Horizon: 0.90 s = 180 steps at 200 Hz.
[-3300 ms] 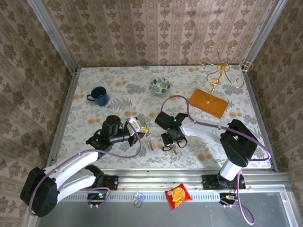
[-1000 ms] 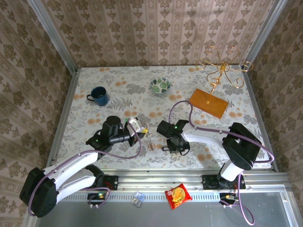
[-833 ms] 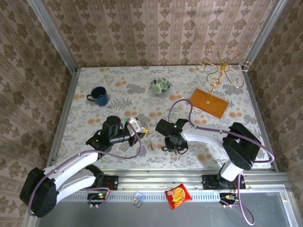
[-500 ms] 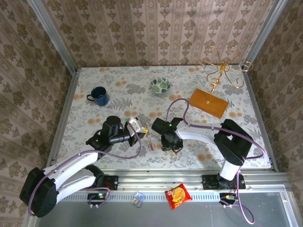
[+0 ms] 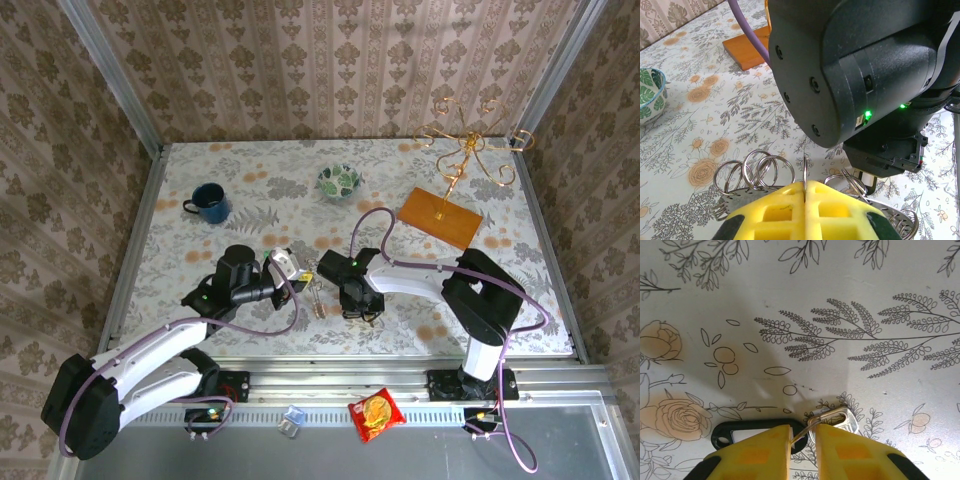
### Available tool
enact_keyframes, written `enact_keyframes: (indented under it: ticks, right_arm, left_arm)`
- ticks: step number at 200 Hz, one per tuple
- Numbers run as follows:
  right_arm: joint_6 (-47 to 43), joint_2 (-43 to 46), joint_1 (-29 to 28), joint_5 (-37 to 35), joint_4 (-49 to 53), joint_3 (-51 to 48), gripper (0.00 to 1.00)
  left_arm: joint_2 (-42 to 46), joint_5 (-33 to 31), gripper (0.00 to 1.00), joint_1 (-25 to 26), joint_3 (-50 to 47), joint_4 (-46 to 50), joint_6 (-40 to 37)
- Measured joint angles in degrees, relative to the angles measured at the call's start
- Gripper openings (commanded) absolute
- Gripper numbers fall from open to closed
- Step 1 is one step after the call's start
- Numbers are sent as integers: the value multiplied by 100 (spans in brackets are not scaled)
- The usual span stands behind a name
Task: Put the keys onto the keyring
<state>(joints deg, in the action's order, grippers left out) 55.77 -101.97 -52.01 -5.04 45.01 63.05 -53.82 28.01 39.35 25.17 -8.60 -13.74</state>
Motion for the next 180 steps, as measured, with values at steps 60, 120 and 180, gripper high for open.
enact_keyframes:
  ticks: [60, 120, 180]
  right_arm:
    - [-4, 0, 0, -83, 90, 48, 12]
    - [-166, 15, 0, -52, 79, 61, 0]
    - [-922, 448, 0, 516, -376, -262, 0]
  left_arm:
    - [0, 0, 0, 0, 0, -2, 0]
    - [0, 0, 0, 0, 0, -2, 0]
    - [0, 0, 0, 0, 0, 0, 0]
